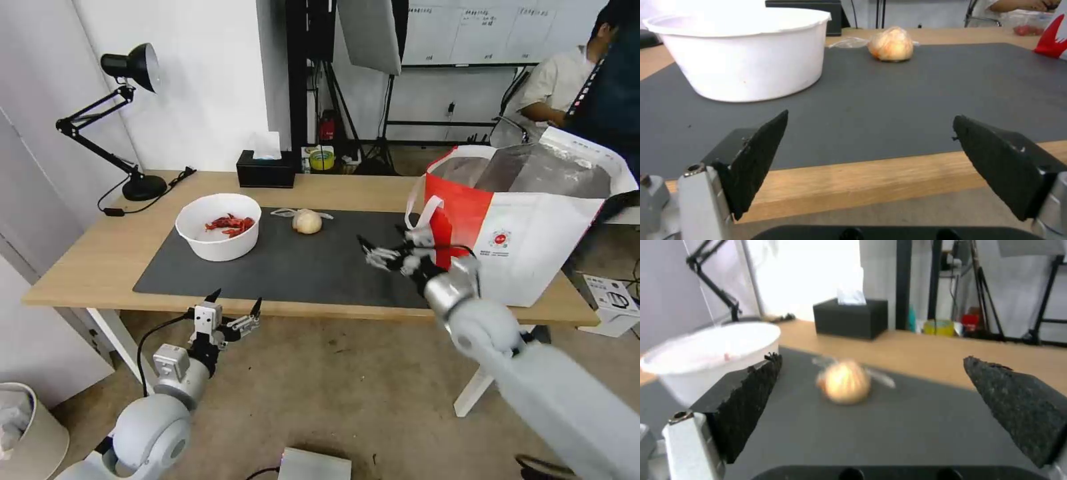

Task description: Pick up the trash from the table and place it into the takeout bag.

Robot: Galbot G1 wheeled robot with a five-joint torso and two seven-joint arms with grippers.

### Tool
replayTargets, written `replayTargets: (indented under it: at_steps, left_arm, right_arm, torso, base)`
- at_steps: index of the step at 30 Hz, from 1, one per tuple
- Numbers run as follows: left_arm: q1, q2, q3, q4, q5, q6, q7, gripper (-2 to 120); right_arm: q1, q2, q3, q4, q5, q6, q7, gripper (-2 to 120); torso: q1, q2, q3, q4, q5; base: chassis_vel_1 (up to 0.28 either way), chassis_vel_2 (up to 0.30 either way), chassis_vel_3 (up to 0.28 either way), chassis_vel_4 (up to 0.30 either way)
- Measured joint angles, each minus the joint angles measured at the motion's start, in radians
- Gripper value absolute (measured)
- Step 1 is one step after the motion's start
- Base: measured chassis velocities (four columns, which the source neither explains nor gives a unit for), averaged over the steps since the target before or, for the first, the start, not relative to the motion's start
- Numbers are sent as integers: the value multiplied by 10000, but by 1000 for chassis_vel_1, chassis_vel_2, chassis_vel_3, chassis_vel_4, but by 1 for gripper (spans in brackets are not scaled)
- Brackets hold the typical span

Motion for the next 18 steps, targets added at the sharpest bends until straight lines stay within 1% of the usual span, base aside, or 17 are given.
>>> replayTargets:
  at_steps: [2, 3, 5, 6, 10, 11, 14, 15, 17, 18]
  left_arm:
    - [44, -30, -22, -39, 6, 3, -14, 100]
    - [44, -30, -22, -39, 6, 3, -14, 100]
    - [79, -53, -44, -62, 20, 5, -23, 100]
    - [79, -53, -44, -62, 20, 5, -23, 100]
    - [136, -100, -98, -76, 49, 6, -34, 100]
    - [136, -100, -98, -76, 49, 6, -34, 100]
    - [167, -146, -105, -77, 70, 4, -38, 100]
    - [167, -146, -105, -77, 70, 4, -38, 100]
    - [182, -171, -96, -81, 92, 1, -37, 100]
    - [182, -171, -96, -81, 92, 1, -37, 100]
  right_arm:
    - [1115, 526, -691, -1004, 320, -144, 14, 100]
    - [1115, 526, -691, -1004, 320, -144, 14, 100]
    - [1863, 964, -1154, -1813, 500, -325, 14, 100]
    - [1863, 964, -1154, -1813, 500, -325, 14, 100]
    - [3070, 1990, -1932, -3524, 609, -696, -4, 100]
    - [3070, 1990, -1932, -3524, 609, -696, -4, 100]
    - [3810, 2673, -2164, -4765, 666, -1181, 14, 100]
    - [3810, 2673, -2164, -4765, 666, -1181, 14, 100]
    - [4220, 3050, -2318, -5369, 661, -1395, 55, 100]
    - [4220, 3050, -2318, -5369, 661, -1395, 55, 100]
  torso:
    - [0, 0, 0, 1, 1]
    - [0, 0, 0, 1, 1]
    - [0, 0, 0, 1, -2]
    - [0, 0, 0, 1, -2]
    - [0, 1, -1, 1, -2]
    - [0, 1, -1, 1, -2]
    - [1, 0, 0, -1, -1]
    - [1, 0, 0, -1, -1]
    - [1, 0, -1, -1, -1]
    - [1, 0, -1, -1, -1]
  base:
    - [0, 0, 0, 0]
    - [0, 0, 0, 0]
    - [0, 0, 0, 0]
    - [0, 0, 0, 0]
    - [0, 0, 0, 0]
    - [0, 0, 0, 0]
    - [0, 0, 0, 0]
    - [0, 0, 0, 0]
    - [0, 0, 0, 0]
    - [0, 0, 0, 0]
